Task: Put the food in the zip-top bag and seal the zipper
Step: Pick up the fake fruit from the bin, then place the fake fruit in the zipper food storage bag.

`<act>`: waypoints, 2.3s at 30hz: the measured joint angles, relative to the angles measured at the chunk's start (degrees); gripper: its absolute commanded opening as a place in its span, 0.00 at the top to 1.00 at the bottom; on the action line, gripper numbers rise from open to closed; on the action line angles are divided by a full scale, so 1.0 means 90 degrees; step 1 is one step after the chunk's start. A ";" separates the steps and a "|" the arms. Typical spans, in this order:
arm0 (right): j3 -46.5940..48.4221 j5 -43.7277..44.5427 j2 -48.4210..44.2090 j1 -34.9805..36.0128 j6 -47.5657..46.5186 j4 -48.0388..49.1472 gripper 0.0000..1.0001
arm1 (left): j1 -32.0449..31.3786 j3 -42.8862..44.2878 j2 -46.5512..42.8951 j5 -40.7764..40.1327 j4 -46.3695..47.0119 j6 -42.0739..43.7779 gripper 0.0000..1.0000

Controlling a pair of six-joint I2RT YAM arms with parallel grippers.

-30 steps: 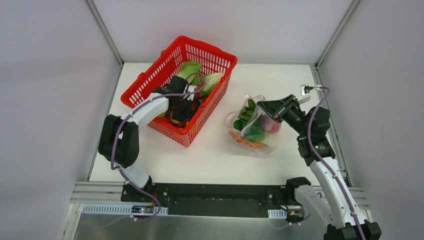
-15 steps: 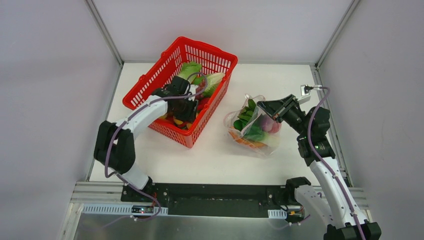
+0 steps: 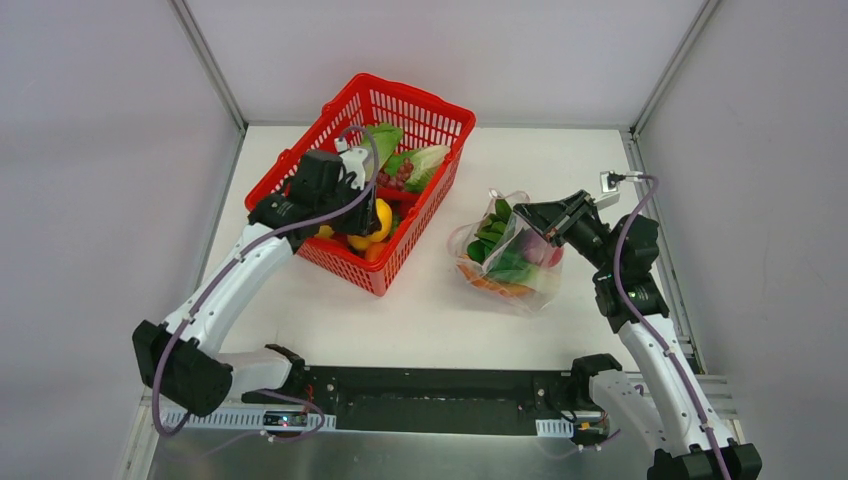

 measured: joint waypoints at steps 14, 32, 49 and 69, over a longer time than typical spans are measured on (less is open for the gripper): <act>0.0000 -0.0005 0.0000 0.0000 0.0019 0.0024 1.00 | -0.0015 -0.0151 -0.1520 0.0624 0.1042 -0.0517 0.71; -0.0002 -0.0017 0.0000 0.0000 0.0114 0.0070 1.00 | -0.1749 -0.0206 -0.0546 0.1290 0.3186 -0.1251 0.72; -0.0002 -0.0019 0.0000 0.0000 0.0121 0.0073 1.00 | -0.2710 -0.0153 0.0522 0.1248 0.3963 -0.1559 0.69; -0.0085 0.0036 -0.0260 0.0000 0.0129 0.0170 1.00 | -0.2878 0.0651 0.1423 0.0884 0.2798 -0.1673 0.46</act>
